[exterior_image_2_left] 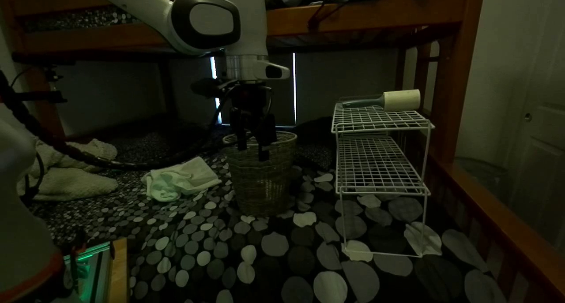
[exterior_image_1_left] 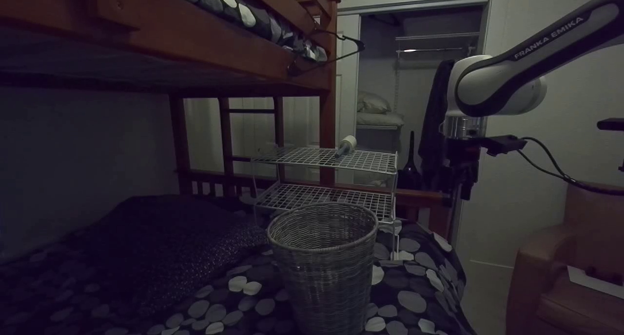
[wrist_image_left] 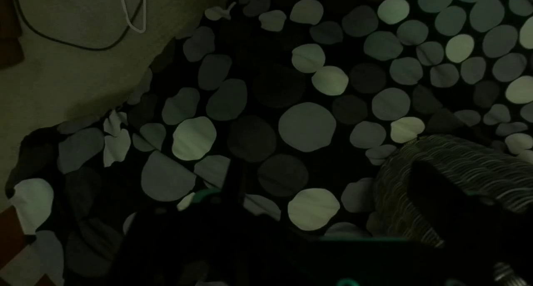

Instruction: Pick up the white teddy from the basket and put it on the bed

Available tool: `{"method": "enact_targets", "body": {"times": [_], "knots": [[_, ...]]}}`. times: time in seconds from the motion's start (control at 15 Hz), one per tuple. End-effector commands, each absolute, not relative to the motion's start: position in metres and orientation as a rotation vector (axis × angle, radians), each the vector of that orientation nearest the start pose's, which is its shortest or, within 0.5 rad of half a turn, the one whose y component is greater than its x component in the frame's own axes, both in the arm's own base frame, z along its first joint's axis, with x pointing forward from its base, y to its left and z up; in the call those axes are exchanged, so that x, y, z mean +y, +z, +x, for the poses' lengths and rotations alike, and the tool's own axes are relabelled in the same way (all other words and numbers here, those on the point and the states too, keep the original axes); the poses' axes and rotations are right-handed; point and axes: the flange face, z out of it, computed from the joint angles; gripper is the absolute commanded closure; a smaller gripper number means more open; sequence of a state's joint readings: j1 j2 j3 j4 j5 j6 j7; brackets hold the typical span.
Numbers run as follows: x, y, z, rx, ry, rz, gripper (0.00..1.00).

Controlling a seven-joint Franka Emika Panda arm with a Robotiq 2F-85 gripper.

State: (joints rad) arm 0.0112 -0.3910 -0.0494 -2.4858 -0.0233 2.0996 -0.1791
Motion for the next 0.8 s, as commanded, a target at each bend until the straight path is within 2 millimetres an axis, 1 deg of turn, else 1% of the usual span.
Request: {"method": "enact_targets", "body": {"times": [0.0, 0.13, 0.33, 0.47, 0.53, 0.67, 0.73], "knots": [[-0.015, 0.431, 0.420, -0.271, -0.032, -3.135, 0.00], [-0.003, 0.437, 0.431, -0.406, -0.145, -3.123, 0.00], [0.025, 0.448, 0.446, -0.654, -0.328, -3.074, 0.00], [0.038, 0.456, 0.455, -0.769, -0.470, -3.040, 0.00], [0.042, 0.459, 0.460, -0.783, -0.527, -3.030, 0.00], [0.049, 0.462, 0.467, -0.753, -0.624, -2.997, 0.00], [0.059, 0.462, 0.468, -0.768, -0.654, -2.943, 0.00]]}}
